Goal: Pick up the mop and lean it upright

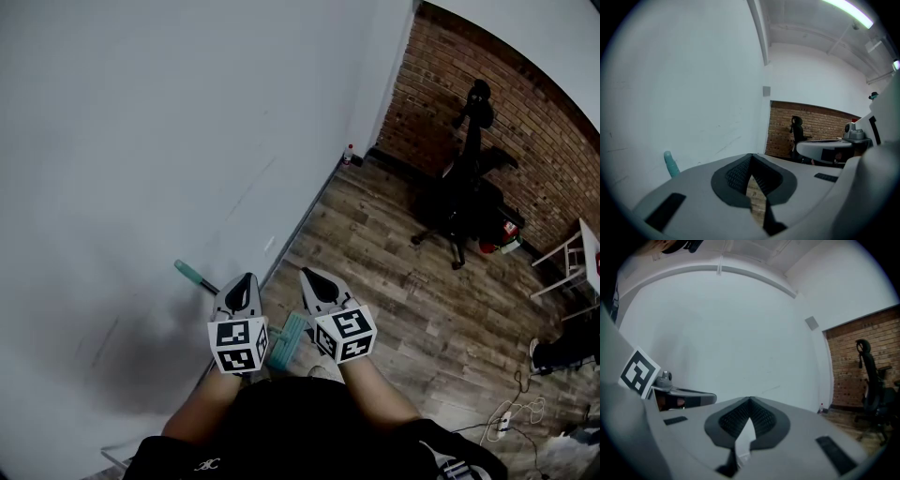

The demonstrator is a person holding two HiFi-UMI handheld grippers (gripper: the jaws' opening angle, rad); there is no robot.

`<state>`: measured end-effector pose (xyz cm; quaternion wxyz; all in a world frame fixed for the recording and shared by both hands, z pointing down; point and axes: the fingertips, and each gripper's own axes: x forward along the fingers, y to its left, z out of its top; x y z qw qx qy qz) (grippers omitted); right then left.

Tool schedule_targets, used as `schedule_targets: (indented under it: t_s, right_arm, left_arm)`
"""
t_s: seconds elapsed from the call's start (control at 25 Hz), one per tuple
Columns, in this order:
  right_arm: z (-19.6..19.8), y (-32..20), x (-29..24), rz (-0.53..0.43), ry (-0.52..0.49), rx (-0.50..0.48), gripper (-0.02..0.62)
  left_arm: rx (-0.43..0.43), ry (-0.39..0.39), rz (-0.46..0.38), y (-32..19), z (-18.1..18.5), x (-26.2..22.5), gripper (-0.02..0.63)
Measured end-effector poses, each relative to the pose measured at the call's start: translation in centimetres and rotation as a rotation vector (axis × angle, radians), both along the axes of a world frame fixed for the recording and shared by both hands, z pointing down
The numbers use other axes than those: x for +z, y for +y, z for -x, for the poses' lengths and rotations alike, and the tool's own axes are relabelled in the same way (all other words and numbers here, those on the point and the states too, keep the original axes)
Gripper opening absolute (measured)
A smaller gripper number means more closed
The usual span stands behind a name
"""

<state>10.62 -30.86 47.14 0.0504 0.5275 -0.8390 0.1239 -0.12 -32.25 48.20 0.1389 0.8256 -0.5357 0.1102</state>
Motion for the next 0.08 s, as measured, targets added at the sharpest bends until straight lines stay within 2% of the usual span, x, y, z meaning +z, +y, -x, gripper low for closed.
schedule_targets:
  t_s: [0.08]
  right_arm:
    - [0.09, -0.06, 0.25, 0.002, 0.001, -0.001, 0.005]
  left_arm:
    - [0.003, 0.001, 0.001, -0.01, -0.02, 0.19, -0.003]
